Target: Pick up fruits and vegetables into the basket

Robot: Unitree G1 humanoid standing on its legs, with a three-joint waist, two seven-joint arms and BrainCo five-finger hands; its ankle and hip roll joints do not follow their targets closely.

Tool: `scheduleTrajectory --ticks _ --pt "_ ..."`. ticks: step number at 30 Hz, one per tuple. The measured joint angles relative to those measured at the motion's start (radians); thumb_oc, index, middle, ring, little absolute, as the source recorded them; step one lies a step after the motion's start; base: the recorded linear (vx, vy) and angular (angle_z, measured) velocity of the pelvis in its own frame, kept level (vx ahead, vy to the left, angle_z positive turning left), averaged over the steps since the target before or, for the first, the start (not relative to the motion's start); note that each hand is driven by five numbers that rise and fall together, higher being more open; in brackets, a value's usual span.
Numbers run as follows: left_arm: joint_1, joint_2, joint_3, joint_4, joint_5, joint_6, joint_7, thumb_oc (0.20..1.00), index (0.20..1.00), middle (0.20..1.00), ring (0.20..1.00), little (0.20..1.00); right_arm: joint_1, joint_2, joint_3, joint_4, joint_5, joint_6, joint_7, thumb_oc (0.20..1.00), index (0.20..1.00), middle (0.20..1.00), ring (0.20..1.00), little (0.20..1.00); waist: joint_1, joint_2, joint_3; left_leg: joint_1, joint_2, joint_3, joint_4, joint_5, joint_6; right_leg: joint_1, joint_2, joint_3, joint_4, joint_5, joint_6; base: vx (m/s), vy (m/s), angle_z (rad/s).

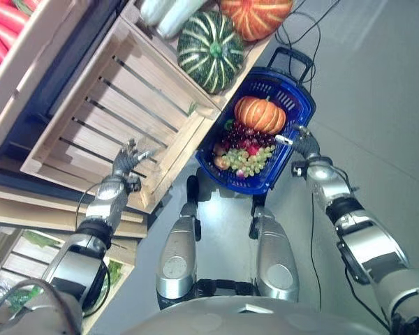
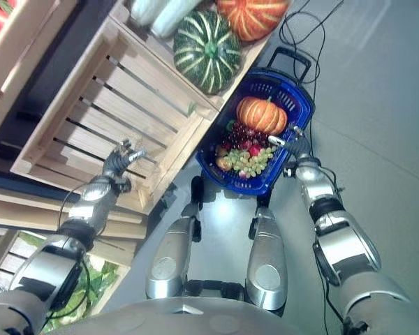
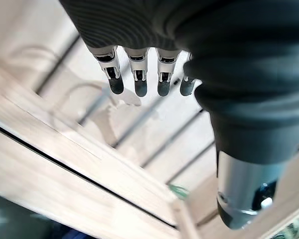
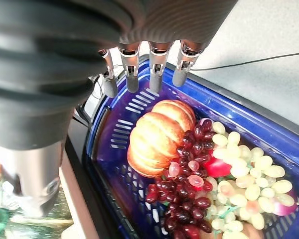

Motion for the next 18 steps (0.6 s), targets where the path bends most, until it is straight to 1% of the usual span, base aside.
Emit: scheduleTrajectory --ticks 2,3,4,7,10,12,13,15,16,18 --pt "0.088 -0.032 0.011 0.033 0.077 -0.003 -0.030 1.000 1.000 1.000 1.000 1.000 0.114 0.011 -0.045 0.009 -0.006 -0.020 0.002 1.000 1.000 1.000 1.000 1.000 -0.004 0.009 -0.100 0.022 -0.002 0.004 -0.017 -0.011 0.003 0.047 0.001 -0.004 -0.070 0.019 0.008 0.16 0.015 0.00" --pt "0.113 -0.041 0.013 0.050 0.100 -0.004 -0.040 1.000 1.000 1.000 1.000 1.000 0.151 0.018 -0.058 0.019 -0.019 -0.024 0.002 1.000 1.000 1.000 1.000 1.000 -0.007 0.008 -0.130 0.036 -0.004 0.004 -0.017 -0.016 0.002 0.076 0.001 -0.006 -0.096 0.025 0.009 0.16 0.023 0.05" --pt "0.160 -0.061 0.017 0.097 0.135 -0.013 -0.057 1.000 1.000 1.000 1.000 1.000 0.209 0.034 -0.076 0.050 -0.048 -0.033 0.004 1.000 1.000 1.000 1.000 1.000 -0.017 0.007 -0.171 0.074 -0.004 0.004 -0.017 -0.032 -0.001 0.139 0.002 -0.017 -0.143 0.032 0.011 0.16 0.020 0.03" --pt "0.250 -0.092 0.018 0.172 0.208 -0.033 -0.091 1.000 1.000 1.000 1.000 1.000 0.311 0.072 -0.082 0.123 -0.092 -0.034 0.019 1.000 1.000 1.000 1.000 1.000 -0.023 -0.005 -0.287 0.124 0.006 0.019 -0.018 -0.063 -0.013 0.182 0.016 -0.013 -0.154 0.016 0.006 0.12 0.014 -0.12" --pt "0.295 -0.114 0.018 0.227 0.254 -0.047 -0.123 1.000 1.000 1.000 1.000 1.000 0.365 0.095 -0.083 0.194 -0.144 -0.028 0.037 1.000 1.000 1.000 1.000 1.000 -0.038 -0.018 -0.352 0.143 0.019 0.025 -0.022 -0.072 -0.021 0.198 0.027 -0.011 -0.156 0.009 0.000 0.04 0.015 -0.07" --pt "0.316 -0.134 0.018 0.269 0.280 -0.051 -0.149 1.000 1.000 1.000 1.000 1.000 0.415 0.108 -0.093 0.224 -0.178 -0.010 0.053 1.000 1.000 1.000 1.000 1.000 -0.044 -0.031 -0.391 0.146 0.022 0.028 -0.022 -0.076 -0.019 0.198 0.029 -0.006 -0.158 0.007 -0.003 0.03 0.011 -0.07" --pt "0.320 -0.138 0.018 0.279 0.284 -0.052 -0.153 1.000 1.000 1.000 1.000 1.000 0.426 0.111 -0.097 0.231 -0.188 -0.004 0.059 1.000 1.000 1.000 1.000 1.000 -0.045 -0.035 -0.399 0.146 0.022 0.029 -0.022 -0.077 -0.017 0.197 0.029 -0.004 -0.158 0.004 0.001 0.01 0.003 -0.05" --pt "0.343 -0.142 0.018 0.307 0.319 -0.055 -0.170 1.000 1.000 1.000 1.000 1.000 0.475 0.120 -0.100 0.260 -0.227 0.017 0.083 1.000 1.000 1.000 1.000 1.000 -0.049 -0.050 -0.422 0.151 0.023 0.035 -0.023 -0.079 -0.020 0.198 0.029 0.003 -0.158 0.003 -0.004 0.00 0.000 -0.08" --pt "0.347 -0.143 0.018 0.318 0.323 -0.054 -0.171 1.000 1.000 1.000 1.000 1.000 0.488 0.121 -0.100 0.269 -0.238 0.024 0.090 1.000 1.000 1.000 1.000 1.000 -0.049 -0.052 -0.423 0.155 0.023 0.040 -0.023 -0.080 -0.022 0.198 0.029 0.005 -0.158 0.003 -0.005 0.00 -0.001 -0.10" --pt "0.357 -0.144 0.018 0.345 0.344 -0.045 -0.170 1.000 1.000 1.000 1.000 1.000 0.518 0.123 -0.101 0.294 -0.253 0.060 0.112 1.000 1.000 1.000 1.000 1.000 -0.052 -0.055 -0.431 0.156 0.029 0.047 -0.023 -0.080 -0.021 0.197 0.028 0.008 -0.158 0.003 -0.005 0.01 0.000 -0.08"
